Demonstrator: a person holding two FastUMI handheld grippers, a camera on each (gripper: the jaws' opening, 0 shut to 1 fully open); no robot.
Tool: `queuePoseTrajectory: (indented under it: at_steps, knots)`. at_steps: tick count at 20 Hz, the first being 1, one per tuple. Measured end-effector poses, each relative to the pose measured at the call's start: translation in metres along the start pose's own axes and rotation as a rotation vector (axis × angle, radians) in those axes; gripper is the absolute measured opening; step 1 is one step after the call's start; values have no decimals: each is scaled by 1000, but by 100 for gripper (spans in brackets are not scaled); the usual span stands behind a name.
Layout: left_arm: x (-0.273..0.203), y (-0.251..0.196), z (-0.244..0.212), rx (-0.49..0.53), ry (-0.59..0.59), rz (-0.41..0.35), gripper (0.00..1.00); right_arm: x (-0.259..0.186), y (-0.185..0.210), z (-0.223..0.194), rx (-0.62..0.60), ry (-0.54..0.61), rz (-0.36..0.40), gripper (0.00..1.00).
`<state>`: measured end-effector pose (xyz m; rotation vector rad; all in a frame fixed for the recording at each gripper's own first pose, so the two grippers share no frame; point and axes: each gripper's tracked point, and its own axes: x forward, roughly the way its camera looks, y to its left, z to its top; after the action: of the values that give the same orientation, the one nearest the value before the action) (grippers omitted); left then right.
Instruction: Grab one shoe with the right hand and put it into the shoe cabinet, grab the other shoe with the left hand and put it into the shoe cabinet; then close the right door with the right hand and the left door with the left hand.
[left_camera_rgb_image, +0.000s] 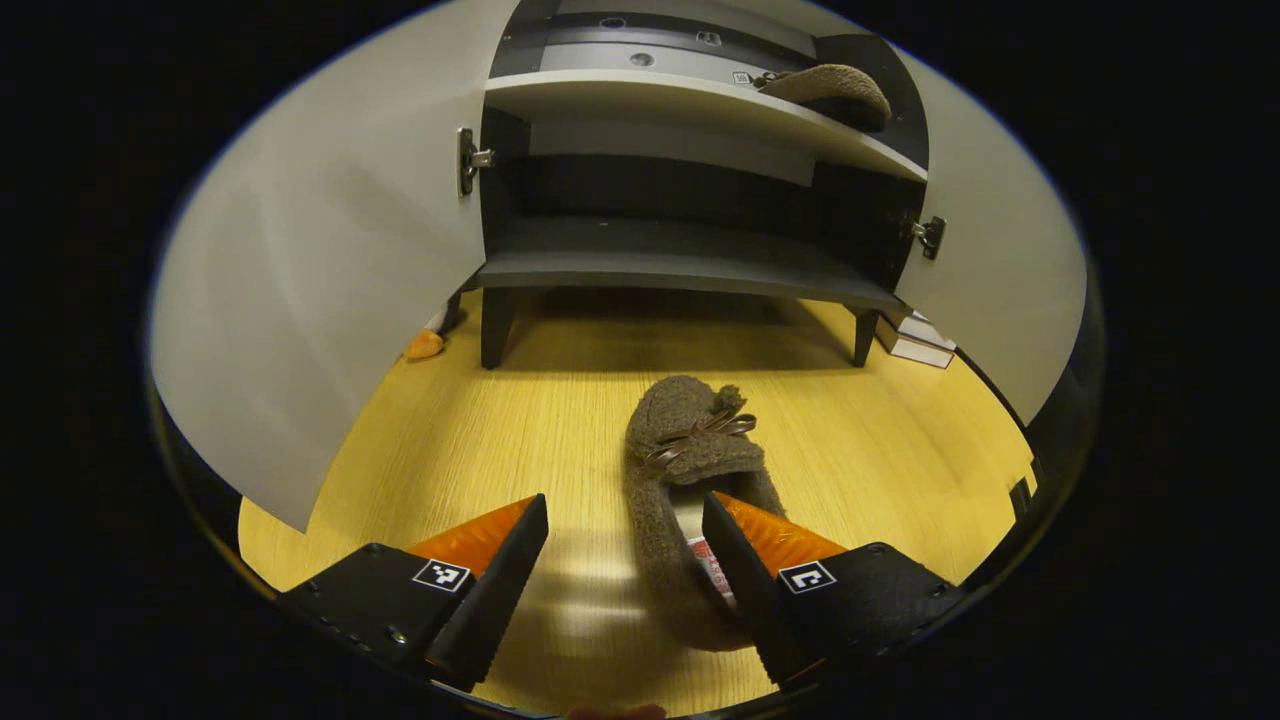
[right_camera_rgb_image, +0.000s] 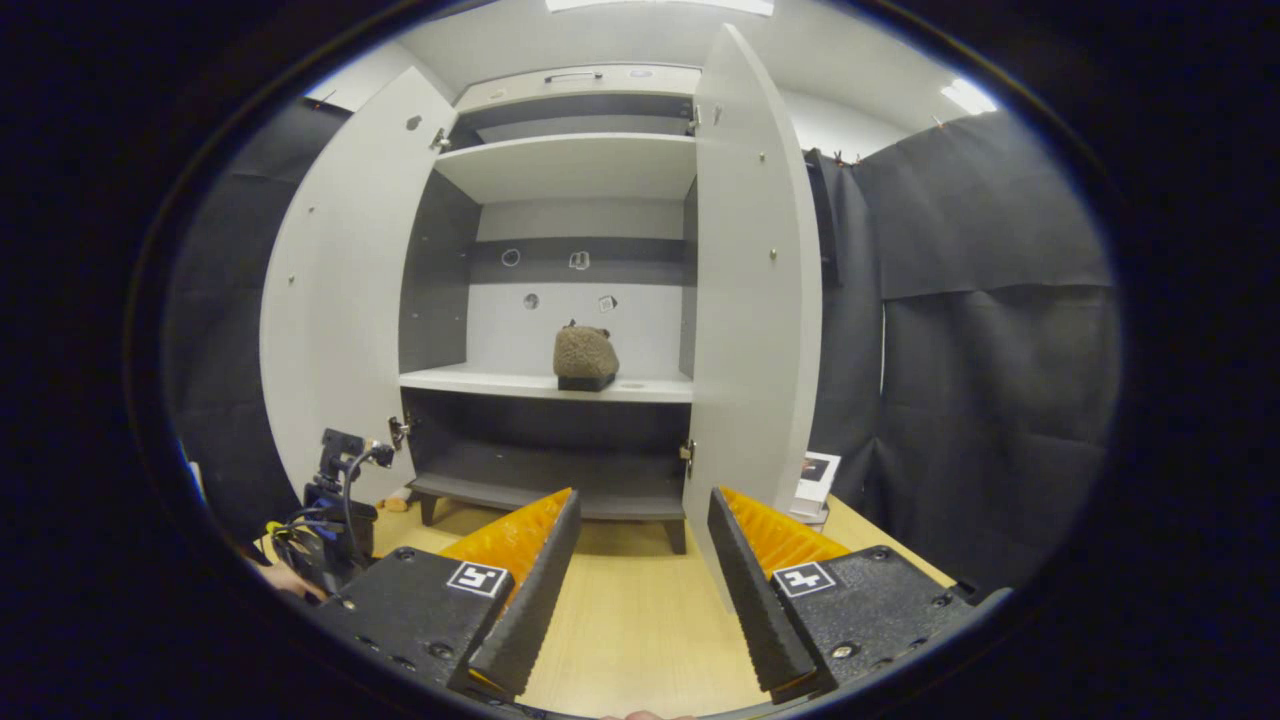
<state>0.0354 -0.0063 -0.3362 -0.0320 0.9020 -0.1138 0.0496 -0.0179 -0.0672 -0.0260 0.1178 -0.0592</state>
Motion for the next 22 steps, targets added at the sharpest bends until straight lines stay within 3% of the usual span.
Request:
queuePoseTrajectory:
  at_steps: [10, 11, 12, 13, 14, 15, 16, 17, 18, 22]
  knots:
    - [33, 9, -6, -49, 23, -4, 95, 11, -1, -13, 5, 42, -15, 82]
    - [38, 5, -6, -59, 18, -17, 90, 12, -1, -13, 5, 41, -16, 82]
    - [42, -1, -5, -68, 13, -37, 64, 13, -1, -13, 2, 43, -18, 82]
    - [45, -5, -4, -79, 6, -48, 69, 14, -2, -14, 0, 45, -21, 82]
    - [48, -10, -3, -91, -5, -64, 53, 14, -3, -15, -2, 47, -24, 82]
    - [52, -12, -2, -102, -19, -59, 46, 15, -4, -16, -2, 51, -26, 82]
    - [54, -7, -1, -95, -27, -28, 26, 15, -5, -17, -3, 54, -28, 82]
    - [54, -3, -1, -99, -40, -7, 21, 15, -5, -18, -5, 58, -31, 82]
    - [55, -3, 1, -111, -58, -12, 6, 15, -6, -19, -7, 60, -32, 82]
    - [37, -1, 13, -112, -128, 1, 0, 16, -4, -21, -16, 67, -22, 83]
